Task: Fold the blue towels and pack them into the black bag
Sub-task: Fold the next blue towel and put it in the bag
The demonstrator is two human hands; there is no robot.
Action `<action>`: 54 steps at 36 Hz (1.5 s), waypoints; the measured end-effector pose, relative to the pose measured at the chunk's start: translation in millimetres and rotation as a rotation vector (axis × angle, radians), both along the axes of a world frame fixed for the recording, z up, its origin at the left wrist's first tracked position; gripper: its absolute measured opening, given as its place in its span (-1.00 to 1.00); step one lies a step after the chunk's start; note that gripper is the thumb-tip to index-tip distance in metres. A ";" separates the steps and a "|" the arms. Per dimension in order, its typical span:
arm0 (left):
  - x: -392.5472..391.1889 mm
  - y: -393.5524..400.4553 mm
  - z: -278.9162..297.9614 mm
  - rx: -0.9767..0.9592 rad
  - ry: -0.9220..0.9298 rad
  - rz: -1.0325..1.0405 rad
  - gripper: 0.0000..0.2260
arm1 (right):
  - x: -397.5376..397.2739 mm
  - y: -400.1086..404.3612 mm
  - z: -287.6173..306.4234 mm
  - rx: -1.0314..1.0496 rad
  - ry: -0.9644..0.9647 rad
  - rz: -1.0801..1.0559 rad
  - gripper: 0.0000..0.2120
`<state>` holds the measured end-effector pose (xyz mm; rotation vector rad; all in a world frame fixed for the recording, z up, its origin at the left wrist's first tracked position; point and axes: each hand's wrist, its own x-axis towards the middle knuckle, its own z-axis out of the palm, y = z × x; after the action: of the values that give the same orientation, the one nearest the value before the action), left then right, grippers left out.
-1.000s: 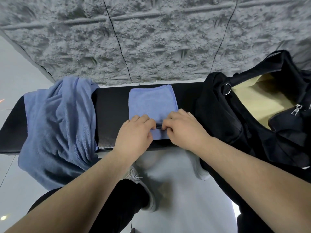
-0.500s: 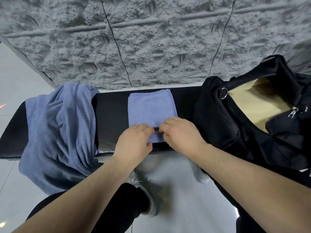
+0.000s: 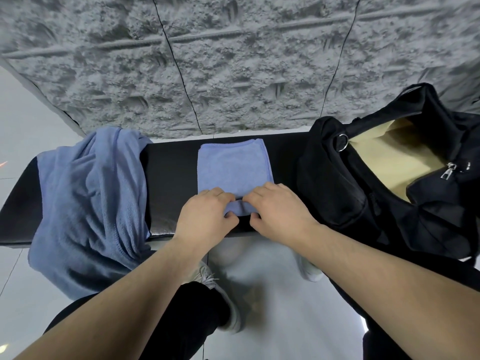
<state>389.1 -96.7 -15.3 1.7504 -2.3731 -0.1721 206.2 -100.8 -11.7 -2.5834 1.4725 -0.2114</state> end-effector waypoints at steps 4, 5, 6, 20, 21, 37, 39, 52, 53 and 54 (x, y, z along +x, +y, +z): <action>-1.4 4.0 5.9 0.111 0.028 -0.015 -0.84 | -4.4 6.6 6.7 0.081 0.003 0.014 -0.70; -2.1 5.3 7.3 0.144 0.034 -0.012 -0.91 | -5.6 8.6 8.2 0.103 -0.004 0.013 -0.69; -3.0 6.4 8.1 0.168 0.041 -0.010 -0.94 | -6.5 10.3 9.3 0.120 -0.008 0.012 -0.69; 3.1 6.4 13.1 0.237 0.233 0.015 -0.78 | -3.8 6.9 12.7 0.275 -0.165 -0.078 -0.85; 4.2 6.7 12.6 0.207 0.233 -0.002 -0.80 | -2.8 6.1 12.6 0.282 -0.155 -0.079 -0.84; 2.3 9.0 10.7 0.012 -0.038 -0.125 -0.68 | 2.3 -1.8 4.2 0.216 -0.067 -0.139 -0.89; 0.9 7.9 11.4 0.043 -0.045 -0.106 -0.69 | 1.1 -2.3 -1.1 0.168 -0.045 -0.148 -0.80; 2.3 -2.7 11.5 0.175 0.183 -0.013 -0.93 | -2.3 7.0 -3.7 -0.050 -0.068 0.004 -0.63; 2.3 -3.2 12.3 0.190 0.193 -0.005 -0.92 | -1.2 7.7 -5.3 -0.062 -0.055 0.001 -0.62; 2.5 -3.6 12.6 0.207 0.198 -0.002 -0.87 | -0.1 7.6 -6.7 -0.073 -0.042 -0.002 -0.61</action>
<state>391.6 -100.4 -2.7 1.7247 -2.2827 -0.5830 206.0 -93.2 -18.4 -2.6176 1.4794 -0.3241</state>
